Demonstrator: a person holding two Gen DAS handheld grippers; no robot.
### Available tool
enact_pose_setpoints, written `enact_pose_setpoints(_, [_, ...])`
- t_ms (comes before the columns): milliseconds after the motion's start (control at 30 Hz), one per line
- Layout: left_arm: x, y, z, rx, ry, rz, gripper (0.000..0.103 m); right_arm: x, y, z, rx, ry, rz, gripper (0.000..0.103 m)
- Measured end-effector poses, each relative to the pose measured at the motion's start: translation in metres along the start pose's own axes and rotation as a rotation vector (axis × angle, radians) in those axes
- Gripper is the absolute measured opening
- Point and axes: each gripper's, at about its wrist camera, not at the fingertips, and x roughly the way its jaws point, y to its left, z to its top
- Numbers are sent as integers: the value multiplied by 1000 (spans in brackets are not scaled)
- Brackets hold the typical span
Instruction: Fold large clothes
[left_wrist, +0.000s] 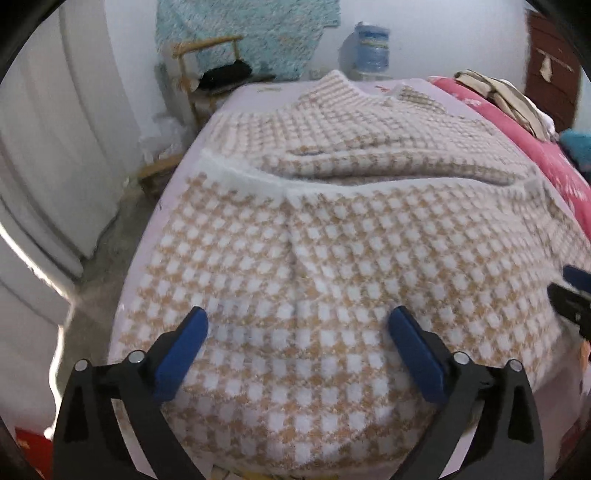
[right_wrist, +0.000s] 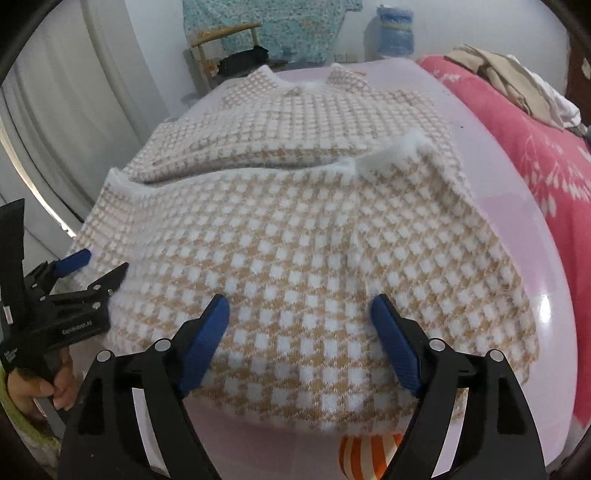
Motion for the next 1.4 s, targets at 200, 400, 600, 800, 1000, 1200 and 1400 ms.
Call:
enact_pose_setpoints(200, [-1,-1,1,-19,15,24,99,-13,2,5,0,-16,-2,78])
enact_pose_setpoints(400, [1,-2,4,-26,47,41,99,-8,-4,5,1,-2,-36,86])
enact_pose_setpoints(600, [3,-3,7,-34,62,48,99,5,-7,1,5,13,-47,91])
enact_pose_setpoints(800, [2,-2,6,-36,62,47,99,9,-11,6,16,32,-46,93])
enact_pose_setpoints(1000, [2,-1,5,-39,62,48,99,12,-11,9,31,42,-52,94])
enact_pose_setpoints(1200, [3,-4,7,-40,62,41,99,15,-11,12,36,54,-56,95])
enact_pose_setpoints(1400, [3,-2,6,-41,62,40,99,16,-11,13,38,60,-61,95])
